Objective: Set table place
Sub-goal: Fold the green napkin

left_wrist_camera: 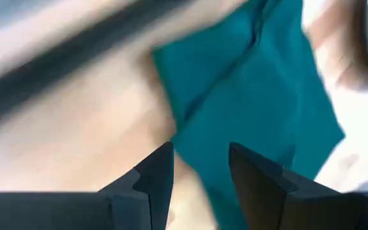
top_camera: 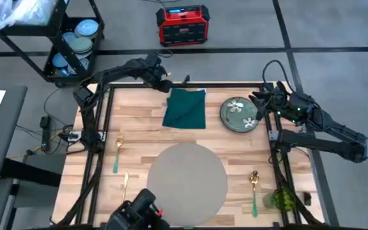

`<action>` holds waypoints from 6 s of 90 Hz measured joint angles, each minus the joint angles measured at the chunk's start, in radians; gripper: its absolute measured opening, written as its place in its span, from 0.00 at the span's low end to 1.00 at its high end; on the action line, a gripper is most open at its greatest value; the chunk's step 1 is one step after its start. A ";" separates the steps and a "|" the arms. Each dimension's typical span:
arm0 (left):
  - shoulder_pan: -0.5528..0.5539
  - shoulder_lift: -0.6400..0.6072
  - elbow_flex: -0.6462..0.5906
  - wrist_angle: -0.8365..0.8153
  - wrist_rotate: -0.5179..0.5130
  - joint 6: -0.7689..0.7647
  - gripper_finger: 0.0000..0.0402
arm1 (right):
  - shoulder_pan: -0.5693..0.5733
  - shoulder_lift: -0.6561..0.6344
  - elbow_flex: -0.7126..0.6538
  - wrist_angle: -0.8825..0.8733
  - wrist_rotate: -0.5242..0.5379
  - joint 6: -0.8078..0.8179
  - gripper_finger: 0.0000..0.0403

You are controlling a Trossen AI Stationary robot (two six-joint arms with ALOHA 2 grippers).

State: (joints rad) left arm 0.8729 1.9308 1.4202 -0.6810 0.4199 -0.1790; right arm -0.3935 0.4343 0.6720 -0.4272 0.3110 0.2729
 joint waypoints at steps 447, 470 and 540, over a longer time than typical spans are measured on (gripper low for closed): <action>-0.219 -0.027 -0.211 0.416 -0.304 -0.526 0.33 | -0.001 0.000 0.000 -0.045 -0.025 0.016 0.29; -0.187 -0.034 -0.174 0.104 -0.339 -0.341 0.33 | -0.001 0.000 0.000 -0.045 -0.026 0.017 0.29; -0.285 -0.032 -0.191 0.188 -0.442 -0.316 0.33 | -0.001 0.004 0.000 -0.044 -0.025 0.017 0.29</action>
State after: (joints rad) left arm 0.5883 1.8984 1.2290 -0.4925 -0.0225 -0.4946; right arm -0.3943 0.4385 0.6720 -0.4713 0.2855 0.2895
